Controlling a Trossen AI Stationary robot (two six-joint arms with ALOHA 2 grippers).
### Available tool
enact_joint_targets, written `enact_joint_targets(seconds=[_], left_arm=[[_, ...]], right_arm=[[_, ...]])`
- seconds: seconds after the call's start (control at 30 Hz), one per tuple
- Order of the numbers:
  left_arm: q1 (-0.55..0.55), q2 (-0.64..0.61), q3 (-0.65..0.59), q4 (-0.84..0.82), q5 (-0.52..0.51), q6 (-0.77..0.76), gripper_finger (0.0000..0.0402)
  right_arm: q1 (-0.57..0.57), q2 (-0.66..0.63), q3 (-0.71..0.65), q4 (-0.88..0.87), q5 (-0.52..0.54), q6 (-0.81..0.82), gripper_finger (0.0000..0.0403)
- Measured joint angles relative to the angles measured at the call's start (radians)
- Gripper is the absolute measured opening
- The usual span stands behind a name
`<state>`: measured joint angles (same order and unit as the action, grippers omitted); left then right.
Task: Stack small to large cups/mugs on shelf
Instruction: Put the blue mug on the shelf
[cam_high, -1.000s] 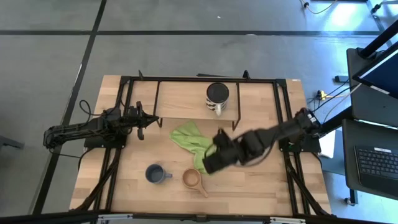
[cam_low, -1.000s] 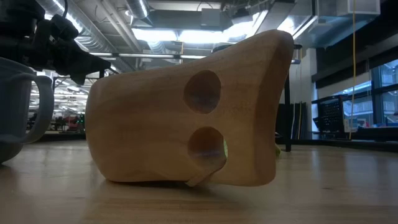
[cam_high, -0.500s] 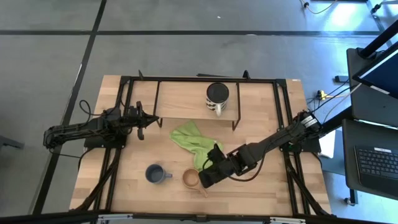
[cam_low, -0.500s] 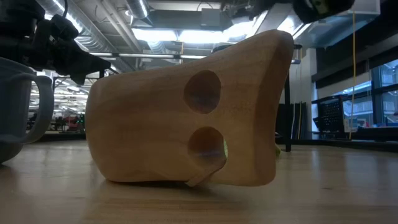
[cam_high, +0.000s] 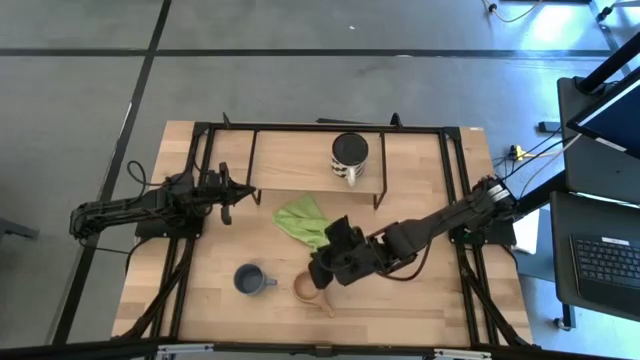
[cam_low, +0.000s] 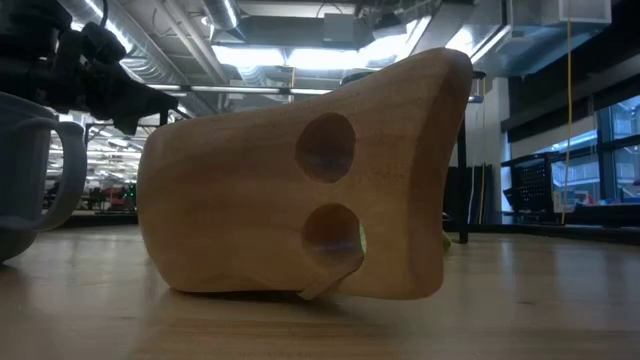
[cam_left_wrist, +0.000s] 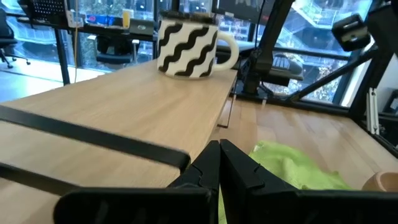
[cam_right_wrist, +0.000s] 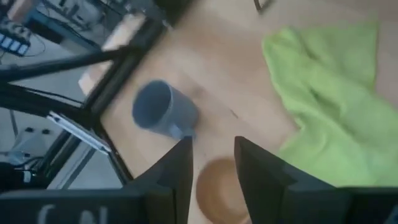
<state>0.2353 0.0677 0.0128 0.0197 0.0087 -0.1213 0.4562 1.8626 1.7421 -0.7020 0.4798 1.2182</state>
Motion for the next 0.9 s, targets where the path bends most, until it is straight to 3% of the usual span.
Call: enact_joint_targets(seconds=[0.1, 0.2, 0.33, 0.4, 0.5, 0.67, 0.73, 0.8, 0.9], left_arm=[[0.0, 0.0, -0.001, 0.063, 0.047, -0.12, 0.0], [0.0, -0.001, 0.0, 0.186, 0.157, -0.385, 0.0], [-0.002, 0.0, 0.009, 0.182, 0.347, -0.51, 0.0], [-0.016, 0.0, 0.057, 0.081, 0.391, -0.553, 0.0], [-0.061, 0.011, 0.211, -0.159, 0.395, -0.459, 0.0], [-0.141, 0.111, 0.572, -0.669, 0.255, -0.166, 0.0], [-0.165, 0.183, 0.68, -0.852, 0.179, -0.12, 0.0], [-0.188, 0.262, 0.756, -0.947, 0.173, -0.156, 0.0], [-0.242, 0.41, 0.818, -0.955, 0.273, -0.214, 0.0]], right_arm=[[-0.002, 0.0, 0.044, -0.057, 0.01, -0.073, 0.0119], [0.01, 0.0, 0.088, -0.083, 0.066, -0.124, 0.0119], [0.017, 0.0, 0.116, -0.169, 0.085, -0.118, 0.0119], [0.016, 0.0, 0.121, -0.196, 0.087, -0.101, 0.0119], [0.011, 0.0, 0.122, -0.215, 0.082, -0.099, 0.0119], [-0.005, 0.0, 0.122, -0.222, 0.061, -0.097, 0.0119], [-0.017, 0.0, 0.122, -0.235, 0.061, -0.096, 0.0119], [-0.027, 0.0, 0.122, -0.258, 0.06, -0.095, 0.0119], [-0.042, 0.0, 0.122, -0.285, 0.06, -0.094, 0.0119]])
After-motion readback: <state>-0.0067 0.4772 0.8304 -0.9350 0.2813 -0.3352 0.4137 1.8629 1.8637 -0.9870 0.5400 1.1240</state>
